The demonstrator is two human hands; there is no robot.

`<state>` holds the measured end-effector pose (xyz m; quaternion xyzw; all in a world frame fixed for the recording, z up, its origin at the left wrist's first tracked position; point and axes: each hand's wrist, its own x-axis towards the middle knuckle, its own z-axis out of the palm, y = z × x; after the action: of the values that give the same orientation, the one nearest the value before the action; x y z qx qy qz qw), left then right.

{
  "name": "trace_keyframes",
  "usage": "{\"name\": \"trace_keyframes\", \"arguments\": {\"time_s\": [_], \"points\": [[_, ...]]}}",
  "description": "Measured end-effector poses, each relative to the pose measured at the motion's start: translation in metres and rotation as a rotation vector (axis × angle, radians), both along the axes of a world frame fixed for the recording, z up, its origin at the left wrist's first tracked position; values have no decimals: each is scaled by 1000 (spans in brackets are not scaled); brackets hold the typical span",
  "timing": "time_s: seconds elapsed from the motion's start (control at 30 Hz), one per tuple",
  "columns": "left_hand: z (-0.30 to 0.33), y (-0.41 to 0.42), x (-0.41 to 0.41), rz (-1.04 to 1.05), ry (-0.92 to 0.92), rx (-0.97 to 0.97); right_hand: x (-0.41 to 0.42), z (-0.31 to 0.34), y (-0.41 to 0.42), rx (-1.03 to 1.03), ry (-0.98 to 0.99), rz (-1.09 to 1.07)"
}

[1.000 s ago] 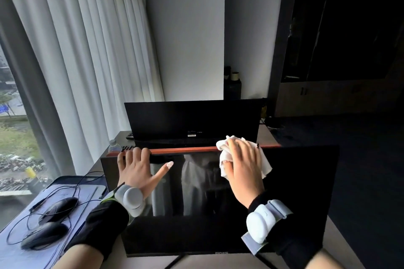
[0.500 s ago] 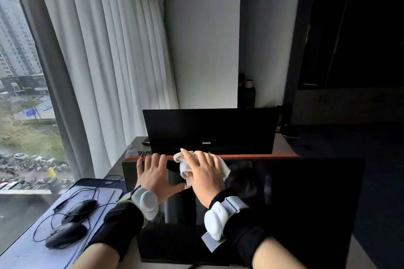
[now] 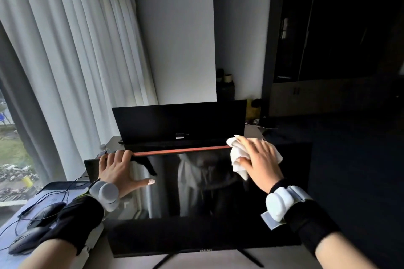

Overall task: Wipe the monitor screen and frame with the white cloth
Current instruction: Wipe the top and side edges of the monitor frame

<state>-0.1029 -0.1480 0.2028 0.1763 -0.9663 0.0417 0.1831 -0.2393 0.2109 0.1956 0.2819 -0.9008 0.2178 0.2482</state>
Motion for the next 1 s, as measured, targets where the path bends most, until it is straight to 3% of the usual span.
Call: {"name": "trace_keyframes", "arguments": {"time_s": [0.2,0.37,0.53,0.9,1.0], "points": [[-3,-1,-4,26,3,-7,-24,1,82,-91,-7,-104],[-6,-2,-5,46,-6,10,-28,7,69,-48,-85,-155],[-9,-1,-8,49,-2,16,-4,8,3,70,-94,-136],[-12,-8,-8,18,-24,102,79,4,-226,134,-32,202],[-19,-16,-9,-2,-52,95,89,3,-261,136,-57,210]]}}
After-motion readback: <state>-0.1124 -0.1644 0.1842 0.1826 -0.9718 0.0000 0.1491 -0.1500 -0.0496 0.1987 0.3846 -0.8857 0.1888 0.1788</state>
